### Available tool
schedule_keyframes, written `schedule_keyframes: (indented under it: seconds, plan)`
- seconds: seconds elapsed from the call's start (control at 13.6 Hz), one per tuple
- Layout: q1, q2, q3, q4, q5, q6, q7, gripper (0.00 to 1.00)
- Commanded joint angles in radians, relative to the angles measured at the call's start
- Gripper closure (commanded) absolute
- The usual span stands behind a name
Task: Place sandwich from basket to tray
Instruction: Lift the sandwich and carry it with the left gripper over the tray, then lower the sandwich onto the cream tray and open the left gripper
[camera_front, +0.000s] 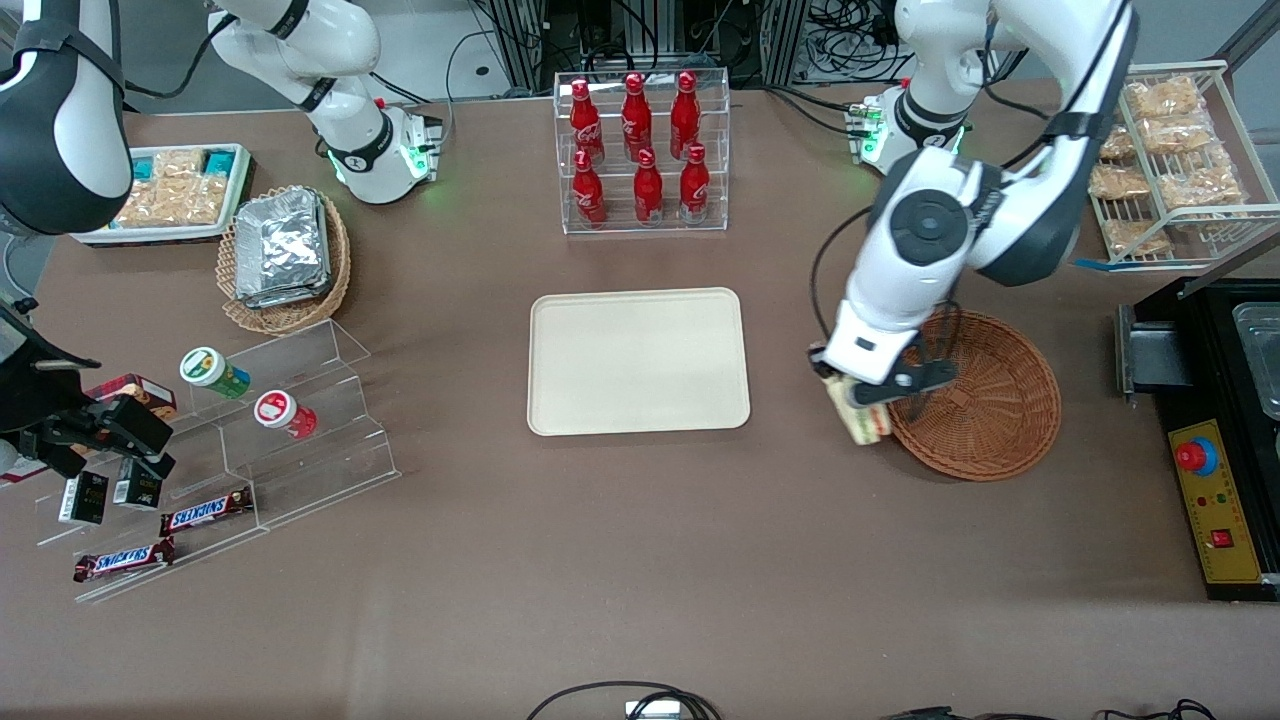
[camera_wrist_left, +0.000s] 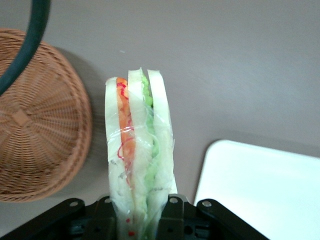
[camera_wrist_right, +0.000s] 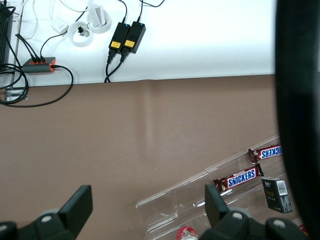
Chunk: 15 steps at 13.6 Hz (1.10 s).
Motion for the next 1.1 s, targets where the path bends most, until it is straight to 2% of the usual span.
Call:
schedule_keyframes:
  seconds: [0.0, 0.07, 0.22, 0.29, 0.74, 1.03]
  plan:
    - [-0.104, 0.045, 0.004, 0.049, 0.017, -0.027, 0.004, 1.00]
    - [-0.136, 0.060, 0.004, 0.054, 0.036, -0.025, 0.006, 1.00]
    - [-0.206, 0.112, 0.004, 0.054, 0.122, -0.021, 0.004, 1.00]
    - [-0.234, 0.143, 0.003, 0.054, 0.135, -0.013, 0.000, 1.00]
    - [-0.346, 0.249, 0.004, 0.054, 0.135, 0.070, -0.043, 0.99]
    - [-0.365, 0.323, 0.003, 0.058, 0.136, 0.154, -0.096, 0.96]
